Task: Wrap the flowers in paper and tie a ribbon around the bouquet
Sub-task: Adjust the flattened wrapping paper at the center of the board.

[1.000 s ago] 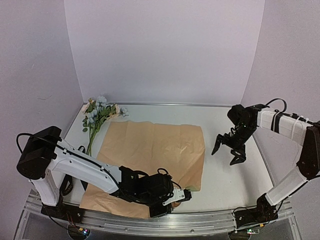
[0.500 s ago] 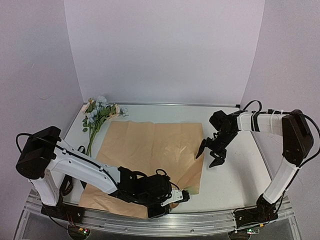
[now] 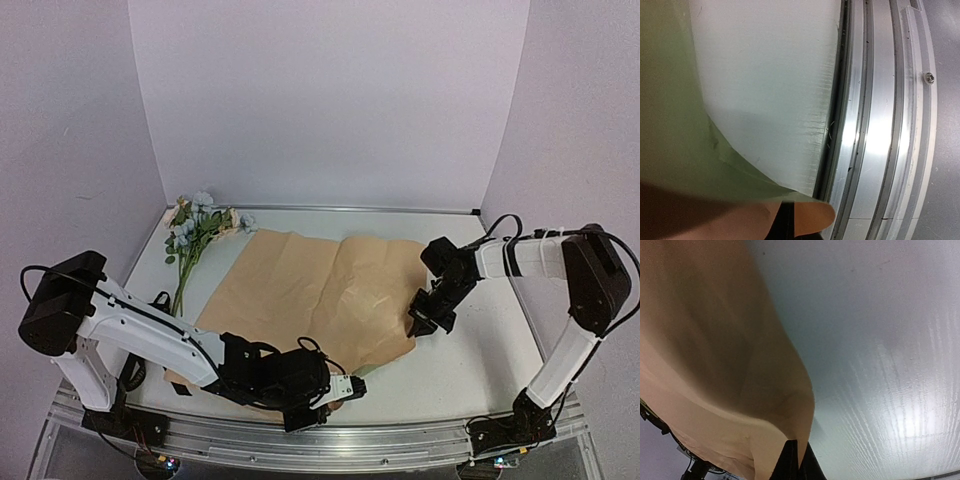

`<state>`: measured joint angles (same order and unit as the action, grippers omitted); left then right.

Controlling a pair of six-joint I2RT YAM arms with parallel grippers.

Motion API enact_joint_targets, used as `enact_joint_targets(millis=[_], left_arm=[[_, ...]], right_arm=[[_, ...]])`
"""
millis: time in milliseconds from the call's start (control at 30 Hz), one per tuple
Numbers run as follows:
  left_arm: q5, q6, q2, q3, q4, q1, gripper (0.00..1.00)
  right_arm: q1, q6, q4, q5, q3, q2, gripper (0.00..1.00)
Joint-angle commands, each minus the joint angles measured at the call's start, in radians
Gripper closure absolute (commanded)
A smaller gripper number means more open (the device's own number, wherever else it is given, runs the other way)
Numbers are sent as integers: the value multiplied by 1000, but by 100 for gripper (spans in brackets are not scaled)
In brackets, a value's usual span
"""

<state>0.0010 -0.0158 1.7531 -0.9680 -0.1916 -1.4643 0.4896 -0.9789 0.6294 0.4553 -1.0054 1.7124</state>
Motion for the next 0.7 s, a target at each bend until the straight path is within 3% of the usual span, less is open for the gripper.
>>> enact_joint_targets(millis=[0,367,567,600,667], left_arm=[[-77,14,-18,-3,13,9,100],[-74,81,3,9,53,117,100],[-54,77,38,-24,32,119,100],[-49,72,38,-27,26,120,98],[-39,54,30,-25,23,119,83]], right_arm=[[5,-6,-27,-140,69,-114,100],[4,-16,-97,-368,294,-298,100],[3,23,-97,-305,240,-240,100],[3,27,-98,-291,226,-225,100],[2,33,-92,-272,205,-203,97]])
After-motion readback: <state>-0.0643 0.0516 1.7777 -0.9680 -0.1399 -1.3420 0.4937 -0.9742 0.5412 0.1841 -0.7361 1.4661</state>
